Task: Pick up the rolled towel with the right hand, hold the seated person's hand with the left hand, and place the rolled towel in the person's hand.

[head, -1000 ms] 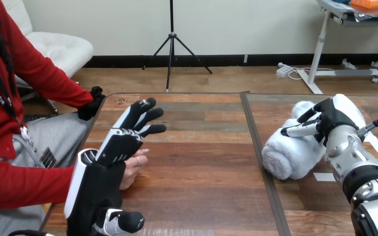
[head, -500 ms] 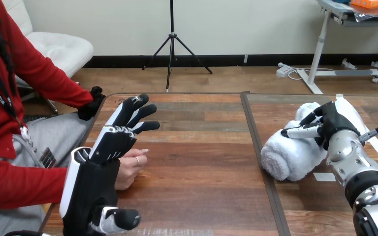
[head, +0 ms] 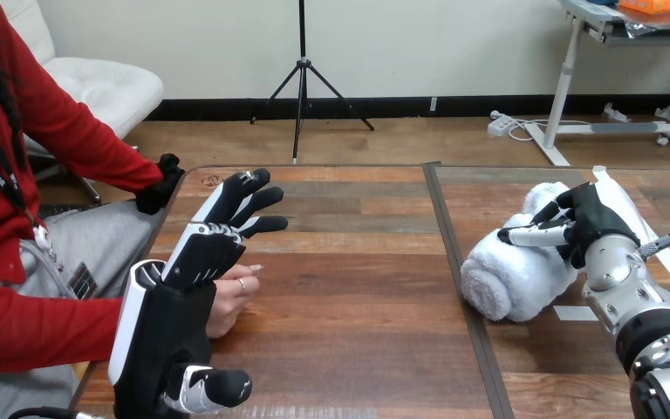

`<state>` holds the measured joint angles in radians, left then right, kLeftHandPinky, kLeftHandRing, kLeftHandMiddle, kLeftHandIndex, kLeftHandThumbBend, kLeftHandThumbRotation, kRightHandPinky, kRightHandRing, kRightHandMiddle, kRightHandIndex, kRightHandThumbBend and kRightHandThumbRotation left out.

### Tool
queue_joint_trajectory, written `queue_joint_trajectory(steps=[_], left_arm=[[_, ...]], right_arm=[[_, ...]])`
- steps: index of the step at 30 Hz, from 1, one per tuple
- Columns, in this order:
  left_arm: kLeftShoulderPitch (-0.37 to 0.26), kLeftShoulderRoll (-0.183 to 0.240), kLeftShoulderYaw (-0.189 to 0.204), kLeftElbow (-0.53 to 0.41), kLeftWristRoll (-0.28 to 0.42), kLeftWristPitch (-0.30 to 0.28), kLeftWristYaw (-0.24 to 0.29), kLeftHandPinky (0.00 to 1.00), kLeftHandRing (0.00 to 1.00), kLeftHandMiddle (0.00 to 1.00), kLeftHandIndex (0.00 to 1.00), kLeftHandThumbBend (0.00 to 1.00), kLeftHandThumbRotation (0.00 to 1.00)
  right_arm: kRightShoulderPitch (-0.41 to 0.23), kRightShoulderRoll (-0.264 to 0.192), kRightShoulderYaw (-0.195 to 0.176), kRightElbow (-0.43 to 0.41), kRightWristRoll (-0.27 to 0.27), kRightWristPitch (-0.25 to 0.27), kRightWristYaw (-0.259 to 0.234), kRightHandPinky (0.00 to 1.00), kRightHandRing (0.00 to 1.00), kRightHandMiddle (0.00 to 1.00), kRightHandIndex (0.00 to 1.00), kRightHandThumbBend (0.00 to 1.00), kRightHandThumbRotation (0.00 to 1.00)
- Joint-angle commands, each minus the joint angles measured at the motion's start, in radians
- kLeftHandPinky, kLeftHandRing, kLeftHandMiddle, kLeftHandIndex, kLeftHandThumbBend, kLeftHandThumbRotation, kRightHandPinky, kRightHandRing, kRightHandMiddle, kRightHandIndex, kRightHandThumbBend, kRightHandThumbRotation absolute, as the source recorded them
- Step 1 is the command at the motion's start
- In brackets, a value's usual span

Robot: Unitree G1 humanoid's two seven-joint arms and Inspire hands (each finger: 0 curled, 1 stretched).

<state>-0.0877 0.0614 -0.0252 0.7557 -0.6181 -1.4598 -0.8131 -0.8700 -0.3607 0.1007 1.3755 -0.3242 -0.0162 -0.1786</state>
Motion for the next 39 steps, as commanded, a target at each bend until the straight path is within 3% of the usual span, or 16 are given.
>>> queue_joint_trajectory(steps=[1, 4, 10, 16, 28, 32, 39], left_arm=[[-0.062, 0.012, -0.005, -0.023, -0.007, 0.002, -0.001, 0.77, 0.87, 0.91, 0.91, 0.96, 0.8], [-0.062, 0.014, -0.001, -0.023, 0.003, 0.004, 0.004, 0.77, 0.87, 0.91, 0.91, 0.97, 0.79], [-0.066, 0.018, 0.006, -0.014, 0.014, -0.011, 0.012, 0.76, 0.87, 0.91, 0.91, 0.97, 0.8], [-0.061, 0.017, 0.002, -0.025, 0.013, 0.009, 0.016, 0.76, 0.87, 0.91, 0.9, 0.97, 0.8], [-0.058, 0.02, -0.008, -0.037, 0.002, 0.021, 0.008, 0.77, 0.87, 0.91, 0.9, 0.96, 0.79], [-0.062, 0.019, -0.004, -0.029, 0.006, 0.011, 0.009, 0.77, 0.87, 0.91, 0.9, 0.96, 0.78], [-0.058, 0.019, -0.004, -0.03, 0.009, 0.015, 0.01, 0.77, 0.87, 0.91, 0.9, 0.95, 0.79]], right_arm=[[-0.004, 0.004, -0.018, -0.042, 0.02, -0.076, 0.026, 0.06, 0.12, 0.18, 0.19, 0.71, 0.0], [-0.003, 0.002, -0.036, -0.044, 0.041, -0.102, 0.037, 0.06, 0.11, 0.18, 0.18, 0.7, 0.0], [-0.006, -0.003, -0.033, -0.049, 0.038, -0.126, 0.036, 0.05, 0.11, 0.17, 0.18, 0.66, 0.0], [-0.005, -0.009, -0.042, -0.06, 0.048, -0.182, 0.041, 0.05, 0.11, 0.17, 0.18, 0.64, 0.0], [-0.002, -0.012, -0.053, -0.075, 0.059, -0.269, 0.03, 0.04, 0.09, 0.14, 0.14, 0.63, 0.0], [0.007, -0.015, -0.061, -0.083, 0.07, -0.331, 0.037, 0.04, 0.09, 0.14, 0.14, 0.64, 0.0], [0.011, -0.02, -0.055, -0.092, 0.059, -0.374, 0.026, 0.05, 0.09, 0.13, 0.12, 0.63, 0.0]])
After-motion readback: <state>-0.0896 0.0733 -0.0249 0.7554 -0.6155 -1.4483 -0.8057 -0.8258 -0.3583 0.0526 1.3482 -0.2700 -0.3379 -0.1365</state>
